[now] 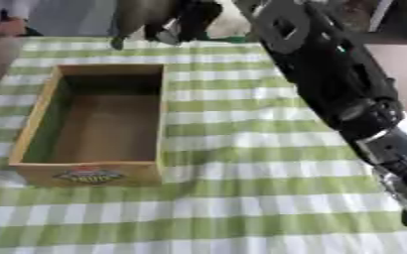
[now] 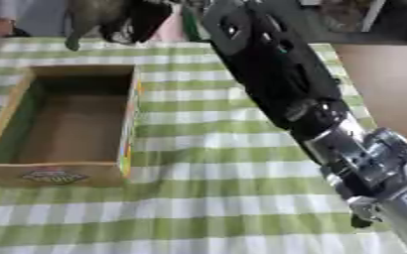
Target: Pick up objects on the table and place them in the box.
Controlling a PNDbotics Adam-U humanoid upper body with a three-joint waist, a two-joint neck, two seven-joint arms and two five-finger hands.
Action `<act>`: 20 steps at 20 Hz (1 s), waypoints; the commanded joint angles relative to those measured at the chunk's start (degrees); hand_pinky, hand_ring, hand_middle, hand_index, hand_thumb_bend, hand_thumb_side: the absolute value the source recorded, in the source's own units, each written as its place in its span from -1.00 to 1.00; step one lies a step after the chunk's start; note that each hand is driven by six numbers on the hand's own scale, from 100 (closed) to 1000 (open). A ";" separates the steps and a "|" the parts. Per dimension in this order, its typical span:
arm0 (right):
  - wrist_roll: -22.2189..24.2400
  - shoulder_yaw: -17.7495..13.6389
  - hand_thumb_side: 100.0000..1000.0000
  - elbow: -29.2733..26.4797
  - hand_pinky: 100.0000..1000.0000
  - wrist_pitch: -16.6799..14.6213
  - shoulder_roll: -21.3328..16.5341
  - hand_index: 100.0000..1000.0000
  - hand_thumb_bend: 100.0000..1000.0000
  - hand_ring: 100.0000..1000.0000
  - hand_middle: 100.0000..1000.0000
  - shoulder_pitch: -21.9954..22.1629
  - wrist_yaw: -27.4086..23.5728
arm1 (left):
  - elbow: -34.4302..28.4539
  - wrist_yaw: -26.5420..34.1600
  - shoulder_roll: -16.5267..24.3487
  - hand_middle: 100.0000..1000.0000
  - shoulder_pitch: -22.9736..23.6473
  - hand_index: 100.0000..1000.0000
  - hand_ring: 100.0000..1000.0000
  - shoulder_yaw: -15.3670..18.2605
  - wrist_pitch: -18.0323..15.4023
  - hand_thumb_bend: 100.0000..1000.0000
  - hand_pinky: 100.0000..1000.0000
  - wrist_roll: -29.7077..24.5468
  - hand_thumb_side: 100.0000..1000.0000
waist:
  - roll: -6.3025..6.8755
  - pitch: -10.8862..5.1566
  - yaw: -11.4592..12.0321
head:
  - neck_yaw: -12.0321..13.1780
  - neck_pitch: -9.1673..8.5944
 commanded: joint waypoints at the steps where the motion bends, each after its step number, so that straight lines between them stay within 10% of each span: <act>1: -0.24 -0.60 -0.69 0.09 0.41 0.66 1.94 -0.65 -1.00 -0.12 -0.83 -1.76 0.89 | -0.96 0.54 0.73 0.28 -0.96 0.51 0.02 -0.15 -0.29 -0.67 -0.22 -0.25 0.45 | 0.07 -0.86 0.47 | -0.93 -0.75; 20: -7.20 -1.79 -0.70 15.78 0.40 -0.70 10.40 -0.63 -1.00 -0.12 -0.81 1.13 17.54 | -0.96 0.88 0.00 0.27 -2.40 0.51 0.02 -0.29 -1.03 -0.66 -0.22 -0.21 0.45 | -0.97 0.85 3.52 | -2.39 -2.83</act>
